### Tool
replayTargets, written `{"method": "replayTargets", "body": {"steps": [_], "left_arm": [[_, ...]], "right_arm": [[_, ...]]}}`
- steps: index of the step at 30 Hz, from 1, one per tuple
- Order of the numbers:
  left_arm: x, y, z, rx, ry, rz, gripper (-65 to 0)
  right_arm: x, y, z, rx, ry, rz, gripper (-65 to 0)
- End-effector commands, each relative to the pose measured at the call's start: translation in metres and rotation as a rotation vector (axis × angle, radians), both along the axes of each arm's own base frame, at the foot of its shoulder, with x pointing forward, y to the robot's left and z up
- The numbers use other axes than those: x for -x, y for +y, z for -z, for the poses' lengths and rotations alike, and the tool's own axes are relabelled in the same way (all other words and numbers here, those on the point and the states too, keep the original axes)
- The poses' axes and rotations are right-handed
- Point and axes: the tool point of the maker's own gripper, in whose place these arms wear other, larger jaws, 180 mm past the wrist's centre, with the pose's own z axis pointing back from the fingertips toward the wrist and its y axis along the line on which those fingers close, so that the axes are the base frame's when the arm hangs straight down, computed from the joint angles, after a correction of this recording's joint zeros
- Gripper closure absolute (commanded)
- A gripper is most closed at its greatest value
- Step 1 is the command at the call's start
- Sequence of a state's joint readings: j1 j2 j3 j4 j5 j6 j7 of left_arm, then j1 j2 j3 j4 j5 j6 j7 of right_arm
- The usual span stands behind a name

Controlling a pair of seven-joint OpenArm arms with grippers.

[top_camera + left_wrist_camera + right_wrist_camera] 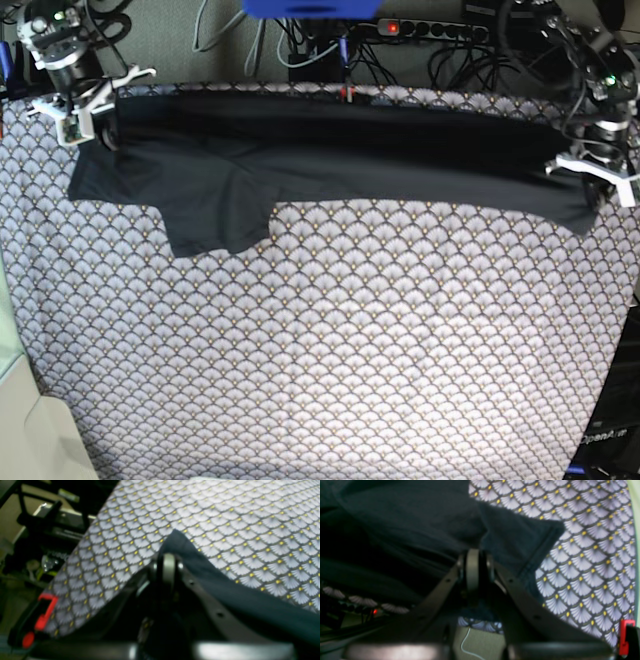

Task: Fold the T-shirt properly
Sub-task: 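Lift the hem with both grippers and fold it over toward the collar, then hold the folded strip with both grippers at the table edge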

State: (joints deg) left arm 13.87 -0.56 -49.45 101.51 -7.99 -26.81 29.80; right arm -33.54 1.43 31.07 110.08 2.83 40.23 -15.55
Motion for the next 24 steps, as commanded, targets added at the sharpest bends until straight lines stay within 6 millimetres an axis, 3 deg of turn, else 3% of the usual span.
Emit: {"method": "replayTargets", "body": {"steps": [1, 4, 13, 18, 24], "left_arm": [[-0.005, 0.002, -0.009, -0.013, -0.04, 0.009, 0.0], [0.002, 0.004, 0.006, 0.011, -0.005, 0.0, 0.0], [0.018, -0.001, 0.021, 0.025, 0.043, 0.0, 0.0], [0.025, -0.002, 0.038, 0.062, 0.078, -0.013, 0.0], [0.033, 0.0, 0.057, 0.095, 0.121, -0.026, 0.0]], "right_arm": [[0.001, -0.001, -0.008, 0.0, -0.025, -0.004, -1.9], [0.004, -0.001, -0.005, -0.002, -0.015, -0.003, -1.9], [0.021, 0.003, 0.002, -0.021, 0.016, 0.008, -1.9], [0.031, 0.007, 0.009, -0.065, 0.006, 0.027, -1.9], [0.047, -0.016, 0.027, -0.093, 0.007, 0.106, -1.9]]}}
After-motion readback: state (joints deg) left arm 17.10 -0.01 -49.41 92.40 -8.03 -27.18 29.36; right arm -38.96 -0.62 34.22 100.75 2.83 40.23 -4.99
